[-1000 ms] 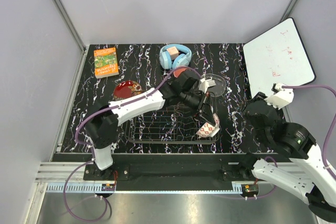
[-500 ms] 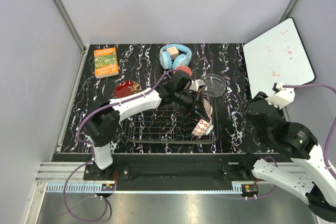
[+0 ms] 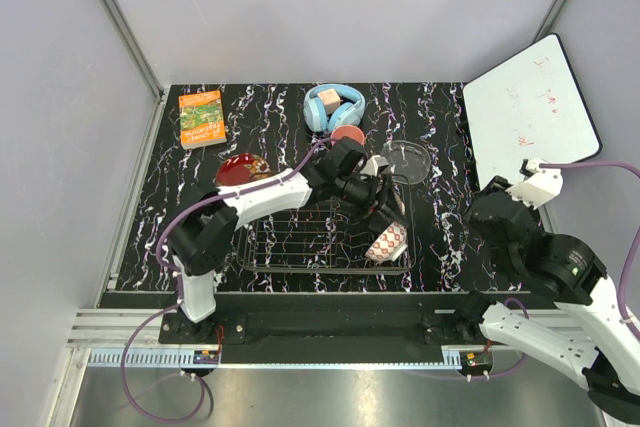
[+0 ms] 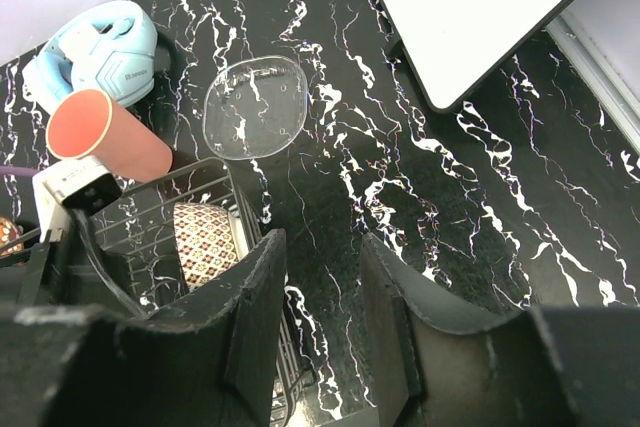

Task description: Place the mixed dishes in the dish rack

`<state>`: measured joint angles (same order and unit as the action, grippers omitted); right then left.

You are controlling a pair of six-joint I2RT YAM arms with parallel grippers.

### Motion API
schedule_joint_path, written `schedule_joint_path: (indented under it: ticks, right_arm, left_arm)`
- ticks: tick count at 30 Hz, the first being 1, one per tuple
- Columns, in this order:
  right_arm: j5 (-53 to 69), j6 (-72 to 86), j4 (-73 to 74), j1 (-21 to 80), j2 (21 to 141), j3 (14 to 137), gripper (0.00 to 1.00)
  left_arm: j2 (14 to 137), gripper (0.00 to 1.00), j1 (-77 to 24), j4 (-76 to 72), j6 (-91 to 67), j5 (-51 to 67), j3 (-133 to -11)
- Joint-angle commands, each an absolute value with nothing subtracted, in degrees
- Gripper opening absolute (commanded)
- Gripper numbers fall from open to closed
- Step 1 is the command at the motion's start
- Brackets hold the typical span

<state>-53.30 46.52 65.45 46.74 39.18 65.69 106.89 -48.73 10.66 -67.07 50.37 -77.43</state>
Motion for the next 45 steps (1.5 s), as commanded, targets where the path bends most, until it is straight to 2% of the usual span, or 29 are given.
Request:
schedule_joint_path:
  ticks: [1,14,24,33,41,45]
  right_arm:
    - [-53.62,47.02,65.83,46.67,38.15,66.89,0.44]
    - [-52.3,47.9,65.92,46.67,39.81,66.45,0.45]
    - [-51.68,48.87,66.79,46.67,40.34,68.55,0.45]
    - [-50.72,49.4,68.56,46.67,39.99,68.64,0.46]
    - [-41.85,51.59,65.32,47.02,50.53,66.89,0.45]
    - [-38.85,54.22,63.28,50.96,56.24,66.97,0.48]
  left_arm:
    - [106.96,0.97,-49.04,4.58,-71.27,52.47,-78.75]
    - [98.8,0.99,-49.04,2.36,-68.39,55.99,-79.98]
    - [94.66,0.99,-49.04,6.94,-62.58,52.65,-68.04]
    - [97.91,0.99,-48.08,8.26,-59.6,52.91,-74.96]
    - [91.85,0.99,-36.84,17.48,-49.68,54.49,-85.94]
    - [88.86,0.99,-25.35,29.57,-41.33,56.42,-89.73]
